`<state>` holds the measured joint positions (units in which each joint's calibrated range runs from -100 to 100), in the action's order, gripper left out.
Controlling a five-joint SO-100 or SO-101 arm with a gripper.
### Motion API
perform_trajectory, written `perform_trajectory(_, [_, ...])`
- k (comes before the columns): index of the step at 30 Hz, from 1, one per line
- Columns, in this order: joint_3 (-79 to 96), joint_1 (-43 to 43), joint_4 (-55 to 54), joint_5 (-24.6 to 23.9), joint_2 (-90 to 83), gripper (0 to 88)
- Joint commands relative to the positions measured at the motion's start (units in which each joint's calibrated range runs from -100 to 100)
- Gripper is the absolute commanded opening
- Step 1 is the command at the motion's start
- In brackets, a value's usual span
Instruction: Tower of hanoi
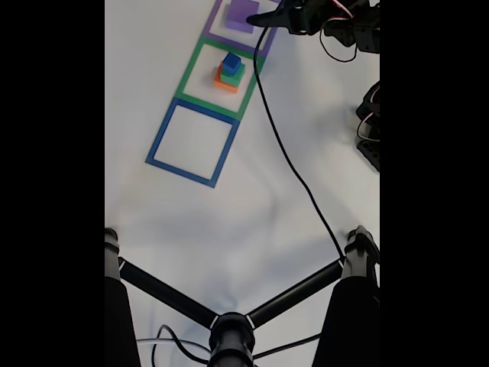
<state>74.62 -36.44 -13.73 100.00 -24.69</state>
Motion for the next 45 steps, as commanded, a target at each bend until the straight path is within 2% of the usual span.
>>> perform_trajectory(1, [-0.2,0.4,-11.2,0.0,6.1,47.6])
perform_trajectory(5, [-0.4,0.6,-18.9,0.0,12.9,49.2])
perform_trajectory(16, [-7.2,0.4,-30.6,0.0,29.2,49.8])
perform_trajectory(28, [-17.1,1.4,-35.2,0.0,41.0,48.7])
perform_trajectory(45, [-14.9,2.7,-38.5,0.0,43.0,47.8])
